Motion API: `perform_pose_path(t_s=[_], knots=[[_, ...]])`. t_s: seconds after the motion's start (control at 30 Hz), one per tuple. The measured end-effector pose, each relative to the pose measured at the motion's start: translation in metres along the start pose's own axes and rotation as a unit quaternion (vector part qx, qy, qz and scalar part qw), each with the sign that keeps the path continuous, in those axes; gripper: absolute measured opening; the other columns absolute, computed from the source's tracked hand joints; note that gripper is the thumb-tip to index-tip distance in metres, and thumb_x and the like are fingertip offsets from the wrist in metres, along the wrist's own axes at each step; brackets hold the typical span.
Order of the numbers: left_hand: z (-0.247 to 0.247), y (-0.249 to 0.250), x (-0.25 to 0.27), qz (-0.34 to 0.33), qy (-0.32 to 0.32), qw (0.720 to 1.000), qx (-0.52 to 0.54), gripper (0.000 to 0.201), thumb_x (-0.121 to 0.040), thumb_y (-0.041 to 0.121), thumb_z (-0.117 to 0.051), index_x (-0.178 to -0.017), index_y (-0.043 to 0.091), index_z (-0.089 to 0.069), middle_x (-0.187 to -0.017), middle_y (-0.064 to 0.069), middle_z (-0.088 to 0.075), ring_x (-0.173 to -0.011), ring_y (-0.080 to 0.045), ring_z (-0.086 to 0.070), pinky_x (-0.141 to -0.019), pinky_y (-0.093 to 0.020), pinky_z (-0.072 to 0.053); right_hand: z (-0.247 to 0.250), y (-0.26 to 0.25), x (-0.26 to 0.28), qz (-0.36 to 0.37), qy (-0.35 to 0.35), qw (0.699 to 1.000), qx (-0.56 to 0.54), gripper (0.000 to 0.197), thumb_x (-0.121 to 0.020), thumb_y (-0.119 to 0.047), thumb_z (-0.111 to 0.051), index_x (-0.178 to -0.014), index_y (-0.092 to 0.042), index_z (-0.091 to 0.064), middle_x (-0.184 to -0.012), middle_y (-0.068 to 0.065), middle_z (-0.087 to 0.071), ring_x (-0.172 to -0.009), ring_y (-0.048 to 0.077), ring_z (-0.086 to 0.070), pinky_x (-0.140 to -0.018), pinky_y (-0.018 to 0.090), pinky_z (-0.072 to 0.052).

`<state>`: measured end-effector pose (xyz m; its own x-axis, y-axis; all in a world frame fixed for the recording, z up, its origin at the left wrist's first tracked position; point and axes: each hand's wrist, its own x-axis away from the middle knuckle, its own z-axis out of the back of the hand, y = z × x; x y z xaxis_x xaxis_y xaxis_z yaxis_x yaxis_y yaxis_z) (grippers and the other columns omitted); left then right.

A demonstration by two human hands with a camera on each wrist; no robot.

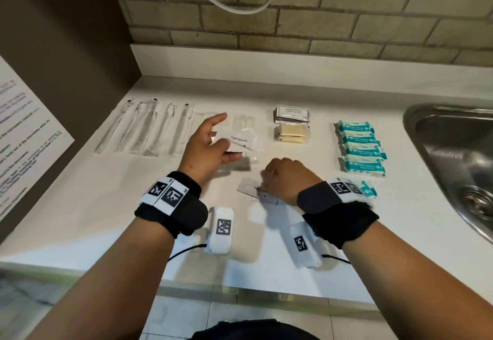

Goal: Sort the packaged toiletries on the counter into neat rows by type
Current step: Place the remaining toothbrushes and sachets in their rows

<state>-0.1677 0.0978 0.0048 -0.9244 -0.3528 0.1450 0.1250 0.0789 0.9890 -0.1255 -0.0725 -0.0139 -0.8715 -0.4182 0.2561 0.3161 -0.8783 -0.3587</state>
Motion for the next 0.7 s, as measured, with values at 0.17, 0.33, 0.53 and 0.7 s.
perform_pose_path(t_s=[0.17, 0.33, 0.53, 0.7], knots=[[-0.002, 0.001, 0.001, -0.015, -0.014, 1.0, -0.022, 0.044, -0.09, -0.004, -0.048, -0.12, 0.026, -0.06, -0.137, -0.016, -0.047, -0.083, -0.025, -0.075, -0.088, -0.038, -0.058, -0.02, -0.006, 0.004, 0.02, -0.013, 0.992, 0.124, 0.036, -0.088, -0.03, -0.054, -0.121, -0.015, -0.055, -0.119, 0.006, -0.052, -0.109, 0.027, -0.054, -0.083, 0.035, -0.049], [-0.01, -0.005, 0.002, 0.004, -0.018, 0.999, -0.036, 0.03, -0.09, -0.005, -0.049, -0.109, 0.017, -0.058, -0.132, -0.01, -0.047, -0.083, -0.021, -0.073, -0.073, -0.024, -0.06, -0.006, -0.001, 0.012, 0.007, -0.081, 0.995, 0.059, 0.045, -0.078, -0.016, -0.072, -0.121, -0.014, -0.06, -0.115, 0.004, -0.065, -0.105, 0.025, -0.063, -0.086, 0.031, -0.053], [-0.027, -0.017, 0.006, 0.022, -0.058, 0.996, -0.066, 0.028, -0.087, -0.007, -0.048, -0.1, 0.017, -0.055, -0.115, -0.004, -0.051, -0.077, -0.023, -0.066, -0.078, -0.041, -0.058, 0.01, 0.006, 0.029, 0.038, -0.072, 0.996, -0.046, 0.021, -0.072, -0.007, -0.076, -0.087, -0.019, -0.067, -0.077, -0.009, -0.058, -0.077, 0.015, -0.057, -0.054, 0.017, -0.04], [-0.047, -0.017, 0.01, 0.023, -0.113, 0.988, -0.103, 0.041, -0.073, 0.008, -0.048, -0.092, 0.036, -0.072, -0.116, -0.01, -0.068, -0.107, -0.034, -0.063, -0.099, -0.051, -0.048, 0.038, 0.014, 0.027, -0.001, 0.054, 0.988, -0.147, 0.045, -0.061, -0.005, -0.086, -0.095, -0.012, -0.057, -0.077, -0.004, -0.056, -0.072, 0.018, -0.054, -0.059, 0.025, -0.043]])
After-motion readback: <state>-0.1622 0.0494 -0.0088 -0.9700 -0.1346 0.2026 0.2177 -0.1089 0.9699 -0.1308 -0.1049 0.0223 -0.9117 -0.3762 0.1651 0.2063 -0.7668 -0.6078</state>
